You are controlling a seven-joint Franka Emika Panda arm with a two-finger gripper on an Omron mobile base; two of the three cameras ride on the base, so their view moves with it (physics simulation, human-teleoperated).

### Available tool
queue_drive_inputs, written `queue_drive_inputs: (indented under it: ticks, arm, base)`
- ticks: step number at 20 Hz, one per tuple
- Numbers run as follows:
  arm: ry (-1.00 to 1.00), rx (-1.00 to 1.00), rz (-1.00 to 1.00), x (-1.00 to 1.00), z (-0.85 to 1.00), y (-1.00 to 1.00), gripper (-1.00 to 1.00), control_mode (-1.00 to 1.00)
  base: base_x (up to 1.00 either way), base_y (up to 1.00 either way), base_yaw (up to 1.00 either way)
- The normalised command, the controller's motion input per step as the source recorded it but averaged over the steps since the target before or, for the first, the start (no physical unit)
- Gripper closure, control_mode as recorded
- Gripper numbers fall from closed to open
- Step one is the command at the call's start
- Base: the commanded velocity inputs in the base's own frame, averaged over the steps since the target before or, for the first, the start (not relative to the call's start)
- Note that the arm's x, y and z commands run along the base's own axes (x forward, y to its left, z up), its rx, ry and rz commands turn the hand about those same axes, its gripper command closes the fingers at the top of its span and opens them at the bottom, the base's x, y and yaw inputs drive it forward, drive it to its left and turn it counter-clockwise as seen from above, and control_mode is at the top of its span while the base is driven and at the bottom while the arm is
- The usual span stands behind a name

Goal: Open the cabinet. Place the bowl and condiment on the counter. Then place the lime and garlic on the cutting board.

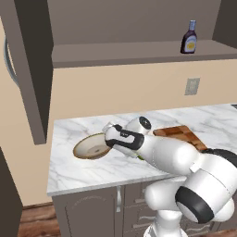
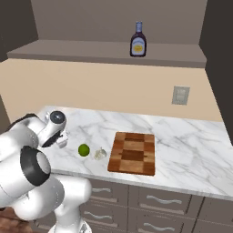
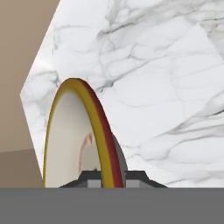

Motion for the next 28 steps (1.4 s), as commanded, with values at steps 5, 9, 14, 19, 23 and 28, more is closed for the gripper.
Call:
queue_drive_inputs:
  ticks: [5, 9, 14, 19, 23, 28]
  arm:
    - [0.0, 0.0, -0.03, 0.08, -0.22, 0.24, 1.0, -1.0]
    - [0.0, 0.0, -0.05, 0.17, -0.21, 0.15, 1.0, -1.0]
    - [0.0, 0.0, -0.07, 0.22, -0.2, 0.07, 1.0, -1.0]
    - [-0.02, 0.0, -0.07, 0.1, -0.17, 0.02, 1.0, -1.0]
    - [-0.03, 0.0, -0.05, 0.02, -0.09, 0.05, 1.0, -1.0]
    - [0.0, 0.0, -0.01, 0.0, 0.0, 0.05, -1.0, -1.0]
  base:
    - [0.0, 0.0, 0.0]
    - [0.0, 0.0, 0.0]
    - [0.0, 0.0, 0.0]
    - [0.0, 0.0, 0.0]
    - [0.0, 0.0, 0.0]
    - [0.0, 0.0, 0.0]
